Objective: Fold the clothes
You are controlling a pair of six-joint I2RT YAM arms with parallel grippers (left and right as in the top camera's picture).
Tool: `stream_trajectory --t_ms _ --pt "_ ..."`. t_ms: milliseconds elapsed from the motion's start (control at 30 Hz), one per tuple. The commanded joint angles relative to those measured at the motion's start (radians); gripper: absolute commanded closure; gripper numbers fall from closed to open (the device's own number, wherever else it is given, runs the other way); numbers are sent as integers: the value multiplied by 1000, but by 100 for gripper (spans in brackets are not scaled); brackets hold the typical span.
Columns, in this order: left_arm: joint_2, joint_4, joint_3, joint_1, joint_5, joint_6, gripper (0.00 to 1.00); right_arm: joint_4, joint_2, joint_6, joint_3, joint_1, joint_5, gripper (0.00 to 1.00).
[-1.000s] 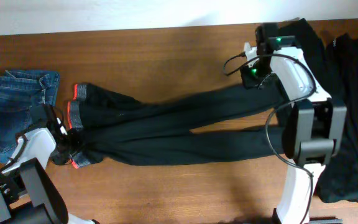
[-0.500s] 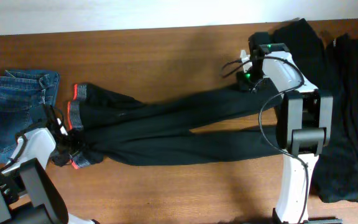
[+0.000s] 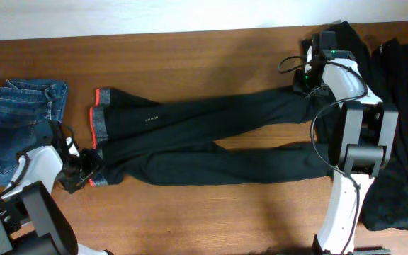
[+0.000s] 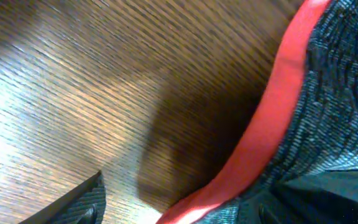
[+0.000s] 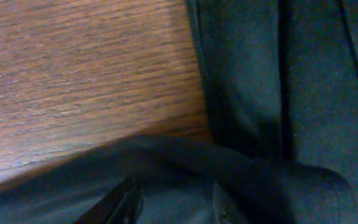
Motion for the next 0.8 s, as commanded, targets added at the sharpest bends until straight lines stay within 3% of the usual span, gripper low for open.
stream_trajectory --t_ms 0,167,300,567,767 --pt "13 -10 -16 4 68 1 25 -28 62 -37 -2 -2 -19 53" --pt "13 -9 -16 4 68 1 25 -111 -6 -91 126 49 -65 51" --pt "13 -9 -16 4 79 1 24 -277 -40 -309 353 188 -241 50" --pt "13 -12 -16 4 185 1 24 -287 -6 -782 362 526 -242 23" --pt "13 -13 -16 4 184 1 23 -145 31 -910 362 695 -238 6"
